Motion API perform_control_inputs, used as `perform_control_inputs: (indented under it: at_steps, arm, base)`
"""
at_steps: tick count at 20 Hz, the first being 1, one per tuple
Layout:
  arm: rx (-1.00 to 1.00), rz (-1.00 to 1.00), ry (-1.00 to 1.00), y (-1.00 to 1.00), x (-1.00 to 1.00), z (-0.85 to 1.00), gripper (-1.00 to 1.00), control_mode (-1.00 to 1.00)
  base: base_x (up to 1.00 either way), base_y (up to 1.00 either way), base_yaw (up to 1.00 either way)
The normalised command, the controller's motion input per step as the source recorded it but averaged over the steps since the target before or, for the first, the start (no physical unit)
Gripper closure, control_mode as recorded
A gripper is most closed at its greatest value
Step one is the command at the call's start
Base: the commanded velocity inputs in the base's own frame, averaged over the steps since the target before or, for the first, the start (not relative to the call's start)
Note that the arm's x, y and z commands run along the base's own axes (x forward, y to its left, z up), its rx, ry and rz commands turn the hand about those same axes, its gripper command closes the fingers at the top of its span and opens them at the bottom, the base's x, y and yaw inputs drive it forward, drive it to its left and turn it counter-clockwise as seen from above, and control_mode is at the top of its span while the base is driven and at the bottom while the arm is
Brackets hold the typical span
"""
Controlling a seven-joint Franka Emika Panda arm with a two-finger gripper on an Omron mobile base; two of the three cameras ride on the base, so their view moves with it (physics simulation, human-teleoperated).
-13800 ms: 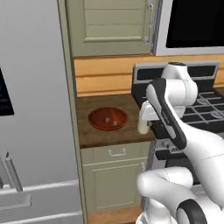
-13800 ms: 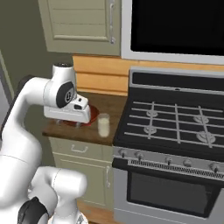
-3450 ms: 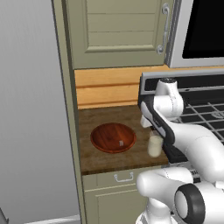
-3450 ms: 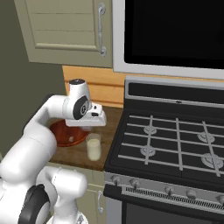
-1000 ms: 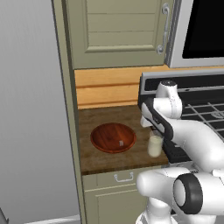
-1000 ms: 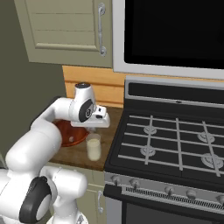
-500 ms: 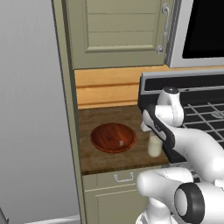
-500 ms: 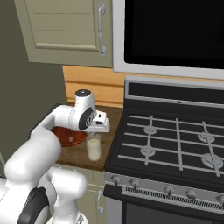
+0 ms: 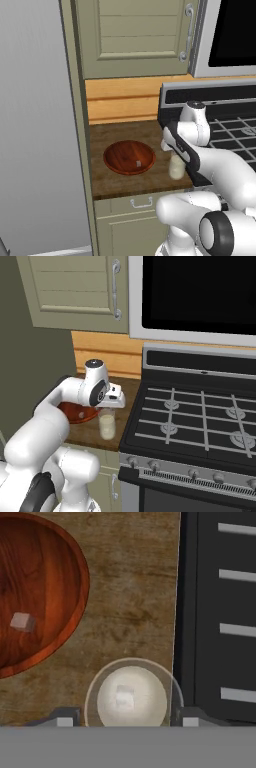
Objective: Grab a lemon wedge from the fridge and one ice cube from the ice bowl, and put them in the glass of lemonade.
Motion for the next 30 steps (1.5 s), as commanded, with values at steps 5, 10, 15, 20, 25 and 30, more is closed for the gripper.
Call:
perform_control_inputs:
  at_steps: [5, 10, 15, 20, 25, 30]
  arm:
    - [0.00, 0.00, 0.00, 0.00, 0.00, 0.07, -1.00, -1.00]
    - [0.04, 0.00, 0.00, -0.02, 0.00, 0.17, -1.00, -1.00]
    - [0.05, 0.00, -0.04, -0.07, 0.00, 0.11, -1.00, -1.00]
    - [0.05, 0.00, -0.08, 0.00, -0.02, 0.19, -1.00, -1.00]
    - [0.01, 0.00, -0.13, 0.06, -0.69, 0.62, -1.00, -1.00]
    - [-0.07, 0.00, -0.03, 0.56, -0.96, 0.59, -1.00, -1.00]
  base:
    - [0.00, 0.00, 0.00]
    - [0.00, 0.00, 0.00]
    - [0.00, 0.00, 0.00]
    - [0.00, 0.00, 0.00]
    - [0.00, 0.00, 0.00]
    - [0.00, 0.00, 0.00]
